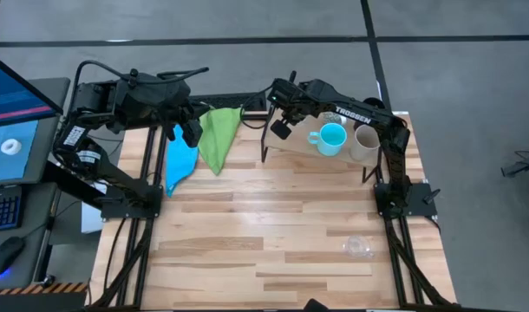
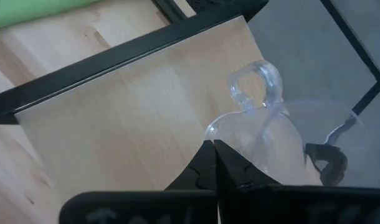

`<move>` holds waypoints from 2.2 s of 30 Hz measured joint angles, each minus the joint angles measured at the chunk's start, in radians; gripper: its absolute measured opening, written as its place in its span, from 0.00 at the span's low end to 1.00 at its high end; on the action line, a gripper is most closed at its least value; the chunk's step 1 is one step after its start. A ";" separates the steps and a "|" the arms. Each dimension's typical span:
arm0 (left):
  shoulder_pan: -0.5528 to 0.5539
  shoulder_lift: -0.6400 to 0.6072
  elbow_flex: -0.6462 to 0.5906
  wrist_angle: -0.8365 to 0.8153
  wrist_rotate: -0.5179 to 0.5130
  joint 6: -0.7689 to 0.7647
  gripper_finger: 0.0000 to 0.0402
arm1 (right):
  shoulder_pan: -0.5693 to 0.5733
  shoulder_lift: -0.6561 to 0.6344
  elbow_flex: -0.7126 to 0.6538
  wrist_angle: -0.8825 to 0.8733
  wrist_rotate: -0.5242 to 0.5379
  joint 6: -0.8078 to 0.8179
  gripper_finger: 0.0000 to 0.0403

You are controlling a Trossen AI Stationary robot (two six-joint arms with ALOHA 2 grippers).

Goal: Stack small to large cups/mugs on shelf
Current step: Put the left transparent mug on the shelf, then put the transparent mug on the shelf

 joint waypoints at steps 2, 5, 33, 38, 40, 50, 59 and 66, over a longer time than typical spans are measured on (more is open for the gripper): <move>0.000 0.000 0.000 0.000 0.000 0.000 0.00 | 0.004 -0.009 -0.001 -0.003 -0.001 0.000 0.02; 0.000 0.000 0.000 0.000 0.000 -0.002 0.00 | 0.025 -0.043 0.012 -0.026 -0.003 0.000 0.03; 0.000 0.000 0.000 0.006 0.064 0.075 0.00 | 1.077 -0.707 -0.565 -0.312 -0.152 1.520 0.03; 0.000 0.000 0.000 0.007 0.092 0.076 0.00 | 1.211 -0.676 -0.658 -0.304 -0.309 1.697 0.08; 0.000 0.000 0.000 0.007 0.101 0.076 0.00 | 1.244 -0.656 -0.685 -0.293 -0.351 1.747 0.14; 0.000 0.000 0.000 0.006 0.108 0.095 0.01 | 1.340 -0.702 -0.901 -0.027 -0.369 1.963 0.43; 0.000 0.000 0.000 -0.026 0.108 0.096 0.04 | 1.449 -0.702 -0.965 0.113 -0.312 1.972 0.45; 0.000 0.000 0.000 -0.045 0.113 0.093 0.05 | 1.516 -0.646 -0.966 0.117 -0.289 1.963 0.45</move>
